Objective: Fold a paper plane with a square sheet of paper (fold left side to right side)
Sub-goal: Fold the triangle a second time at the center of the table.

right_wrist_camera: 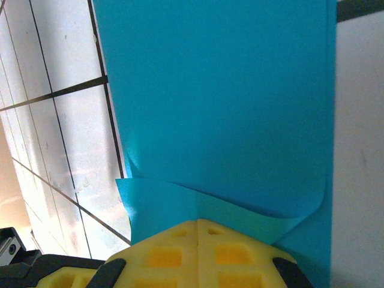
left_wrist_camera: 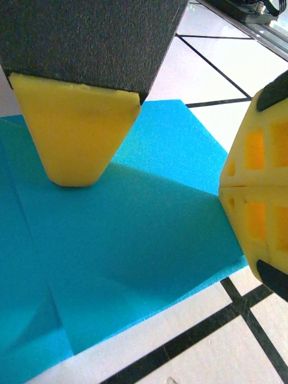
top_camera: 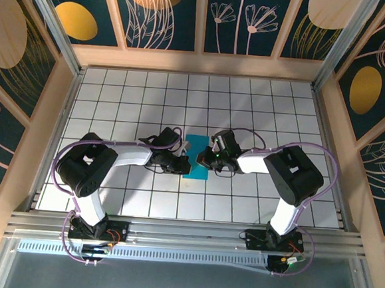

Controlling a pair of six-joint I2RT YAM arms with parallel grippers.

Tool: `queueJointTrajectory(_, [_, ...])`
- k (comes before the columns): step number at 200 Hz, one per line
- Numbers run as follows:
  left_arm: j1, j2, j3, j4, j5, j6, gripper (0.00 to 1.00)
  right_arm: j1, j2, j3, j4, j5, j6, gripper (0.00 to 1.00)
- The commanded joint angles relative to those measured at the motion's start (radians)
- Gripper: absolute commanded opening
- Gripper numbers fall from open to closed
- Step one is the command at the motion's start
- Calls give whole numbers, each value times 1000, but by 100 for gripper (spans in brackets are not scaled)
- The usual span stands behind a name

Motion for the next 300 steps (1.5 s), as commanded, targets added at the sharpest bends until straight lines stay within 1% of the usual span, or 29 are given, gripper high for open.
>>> queueJointTrajectory(1, [-4,-22,-19,-20,31,9,0,15,57,-13,-128,48,-26,0])
queueJointTrajectory(37, [-7,-22,-28,-23,25,10,0,14,56,-13,-131,48,-25,0])
queueJointTrajectory(137, [-7,-35,-34,-40,-35,10,0,15,58,-11,-136,49,-27,0])
queueJointTrajectory(245, [-6,-13,-49,-22,-18,9,0,15,58,-9,-139,49,-29,0])
queueJointTrajectory(300, [-7,-1,-74,-17,-45,8,0,15,27,30,-131,24,-47,0])
